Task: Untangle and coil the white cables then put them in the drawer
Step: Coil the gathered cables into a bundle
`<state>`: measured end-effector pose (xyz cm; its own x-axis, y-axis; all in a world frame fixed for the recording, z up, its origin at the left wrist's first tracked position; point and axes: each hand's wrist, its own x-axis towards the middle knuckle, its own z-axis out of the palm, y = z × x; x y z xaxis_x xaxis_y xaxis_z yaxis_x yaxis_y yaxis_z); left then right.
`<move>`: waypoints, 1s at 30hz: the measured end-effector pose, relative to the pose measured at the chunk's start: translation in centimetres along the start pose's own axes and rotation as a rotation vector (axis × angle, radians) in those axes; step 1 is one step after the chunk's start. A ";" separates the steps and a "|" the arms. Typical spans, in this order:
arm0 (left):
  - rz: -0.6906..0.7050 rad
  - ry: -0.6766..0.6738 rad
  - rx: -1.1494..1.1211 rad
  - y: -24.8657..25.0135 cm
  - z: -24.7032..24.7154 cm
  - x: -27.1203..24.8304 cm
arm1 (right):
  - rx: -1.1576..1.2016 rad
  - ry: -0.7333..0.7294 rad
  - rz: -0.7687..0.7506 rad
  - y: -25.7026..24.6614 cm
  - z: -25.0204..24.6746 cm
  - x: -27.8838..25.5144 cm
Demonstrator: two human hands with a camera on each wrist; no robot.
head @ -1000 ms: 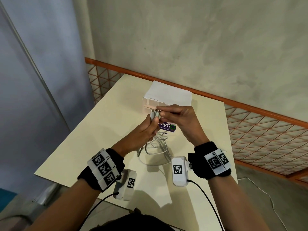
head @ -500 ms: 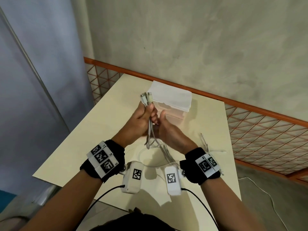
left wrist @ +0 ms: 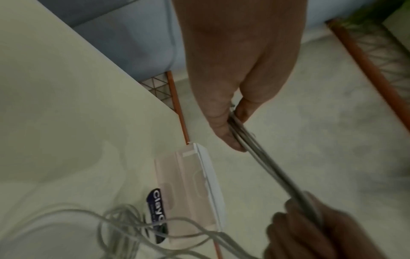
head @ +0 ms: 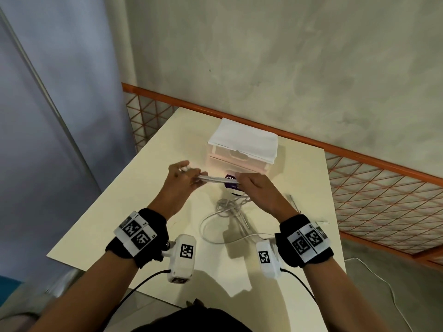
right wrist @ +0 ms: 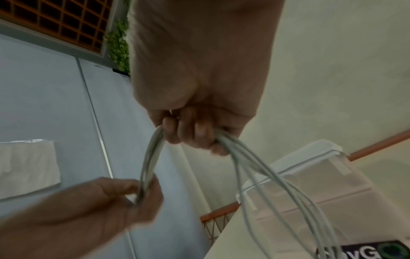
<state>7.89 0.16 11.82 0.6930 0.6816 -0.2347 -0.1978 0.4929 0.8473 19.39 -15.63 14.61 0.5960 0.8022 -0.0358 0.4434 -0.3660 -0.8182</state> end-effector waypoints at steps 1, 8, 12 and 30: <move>-0.053 0.006 0.123 -0.5 -0.2 0.0 | -0.032 0.033 -0.013 -0.3 -0.1 0.0; 0.062 -0.388 0.886 -1.7 1.0 -0.9 | -0.229 -0.073 -0.020 -2.0 -0.6 0.4; -0.002 -0.568 0.806 -1.0 2.5 -1.9 | -0.228 -0.086 -0.036 -2.3 -0.7 0.8; -0.038 -0.545 0.216 2.7 -0.1 -0.6 | 0.362 -0.109 0.089 1.2 -1.7 0.6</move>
<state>6.86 1.14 14.21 0.9646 0.2613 -0.0366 -0.0598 0.3515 0.9343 21.42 -16.42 14.55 0.5378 0.8276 -0.1607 0.1165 -0.2618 -0.9581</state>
